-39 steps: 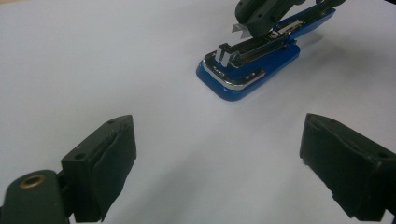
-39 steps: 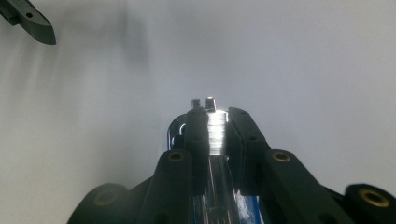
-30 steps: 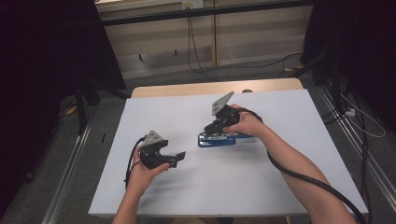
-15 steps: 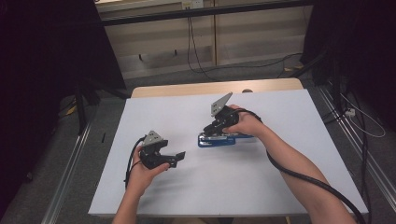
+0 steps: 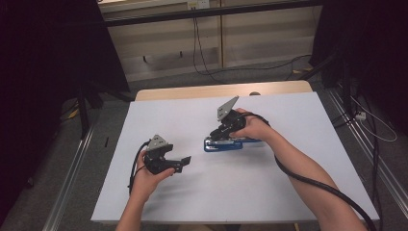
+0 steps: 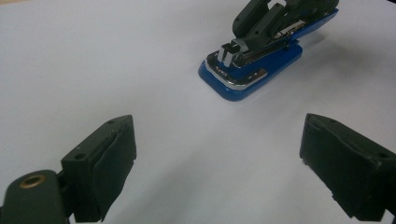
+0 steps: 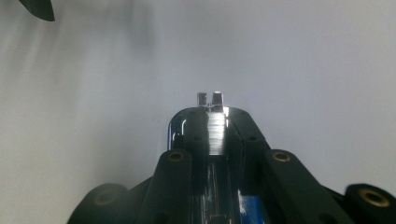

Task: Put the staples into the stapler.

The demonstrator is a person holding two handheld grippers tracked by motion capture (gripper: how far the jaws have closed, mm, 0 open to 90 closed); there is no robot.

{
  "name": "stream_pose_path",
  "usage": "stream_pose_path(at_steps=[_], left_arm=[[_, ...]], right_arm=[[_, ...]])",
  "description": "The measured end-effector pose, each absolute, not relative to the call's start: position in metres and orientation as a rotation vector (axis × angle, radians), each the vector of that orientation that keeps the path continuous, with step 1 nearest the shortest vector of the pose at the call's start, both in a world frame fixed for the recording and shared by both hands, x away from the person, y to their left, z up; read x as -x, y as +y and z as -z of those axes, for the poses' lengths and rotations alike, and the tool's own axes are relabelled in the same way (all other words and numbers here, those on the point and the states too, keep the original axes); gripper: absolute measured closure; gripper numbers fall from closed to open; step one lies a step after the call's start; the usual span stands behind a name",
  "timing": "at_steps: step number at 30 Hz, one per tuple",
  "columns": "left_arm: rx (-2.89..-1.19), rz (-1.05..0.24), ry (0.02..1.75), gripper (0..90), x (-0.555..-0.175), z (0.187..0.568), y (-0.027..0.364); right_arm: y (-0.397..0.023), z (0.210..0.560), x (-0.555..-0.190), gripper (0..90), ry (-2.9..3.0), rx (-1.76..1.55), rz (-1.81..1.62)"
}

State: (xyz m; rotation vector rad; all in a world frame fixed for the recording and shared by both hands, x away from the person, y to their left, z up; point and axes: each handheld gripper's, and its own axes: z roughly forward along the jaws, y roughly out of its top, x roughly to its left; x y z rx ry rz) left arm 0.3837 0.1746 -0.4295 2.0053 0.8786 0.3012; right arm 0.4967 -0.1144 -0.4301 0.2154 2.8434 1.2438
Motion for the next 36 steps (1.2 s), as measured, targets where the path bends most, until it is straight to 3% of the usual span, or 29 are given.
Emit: stream_pose_path(at_steps=[30,36], left_arm=[[-2.010,-0.304,0.878,11.0,-0.3845,0.4301,0.1745],[-2.005,-0.303,0.880,11.0,-0.3844,0.4299,0.1744]], right_arm=[[-0.1080,0.4302,-0.4972,79.0,2.853,-0.206,-1.248],[-0.1081,0.4305,-0.4967,73.0,2.852,-0.229,-1.255]])
